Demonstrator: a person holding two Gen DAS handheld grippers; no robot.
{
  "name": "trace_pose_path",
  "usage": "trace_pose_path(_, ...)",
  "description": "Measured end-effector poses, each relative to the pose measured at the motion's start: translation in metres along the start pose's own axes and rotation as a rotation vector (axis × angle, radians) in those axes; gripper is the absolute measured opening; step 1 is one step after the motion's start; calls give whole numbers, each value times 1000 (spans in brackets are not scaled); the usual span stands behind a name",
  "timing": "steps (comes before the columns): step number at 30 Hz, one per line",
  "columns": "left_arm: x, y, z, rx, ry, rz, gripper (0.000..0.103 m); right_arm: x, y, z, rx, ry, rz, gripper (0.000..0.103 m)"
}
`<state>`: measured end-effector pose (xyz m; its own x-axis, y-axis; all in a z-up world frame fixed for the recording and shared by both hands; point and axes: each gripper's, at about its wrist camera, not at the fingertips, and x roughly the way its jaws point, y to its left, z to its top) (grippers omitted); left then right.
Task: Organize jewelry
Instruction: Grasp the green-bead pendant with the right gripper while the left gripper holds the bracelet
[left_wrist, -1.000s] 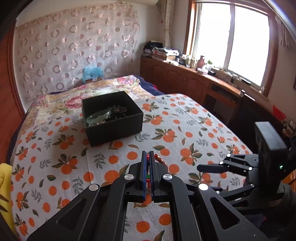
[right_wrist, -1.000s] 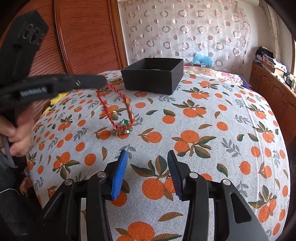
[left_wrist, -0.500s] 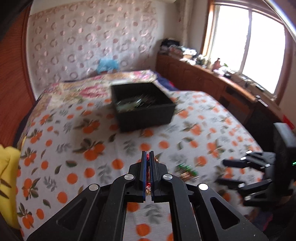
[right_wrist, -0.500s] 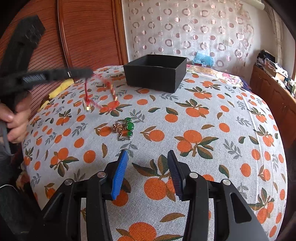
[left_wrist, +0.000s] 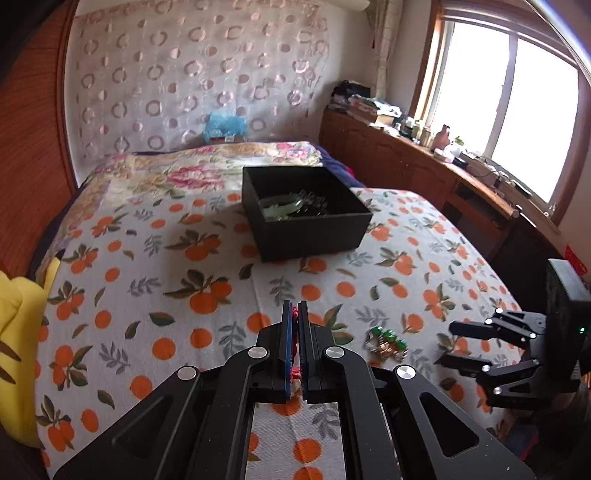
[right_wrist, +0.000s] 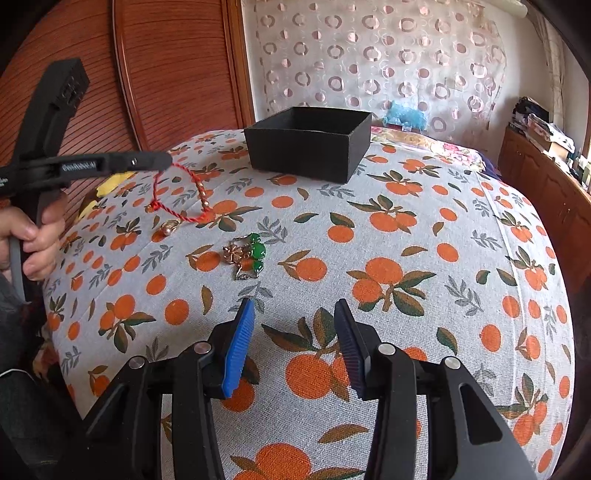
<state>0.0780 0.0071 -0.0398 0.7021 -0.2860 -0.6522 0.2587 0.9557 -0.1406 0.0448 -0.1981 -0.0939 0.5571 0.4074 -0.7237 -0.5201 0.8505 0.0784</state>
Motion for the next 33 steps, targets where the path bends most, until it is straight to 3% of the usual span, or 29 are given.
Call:
trace_pose_path(13,-22,-8,7,21,-67,12,2,7,13,24,-65,2,39,47)
trace_pose_path(15,-24,-8,7,22,-71,12,2,12,17,32,-84,11,48,34)
trace_pose_path(19,-24,-8,6,22,-70,12,2,29,20,45,-103,41,61,24)
trace_pose_path(28,-23,-7,3,17,-65,7,2,49,28,49,-151,101,57,23)
trace_pose_path(31,-23,-7,2,20,-65,6,2,48,28,49,-159,100,68,10)
trace_pose_path(33,-23,-8,1,24,-63,5,2,47,29,48,-169,95,54,10)
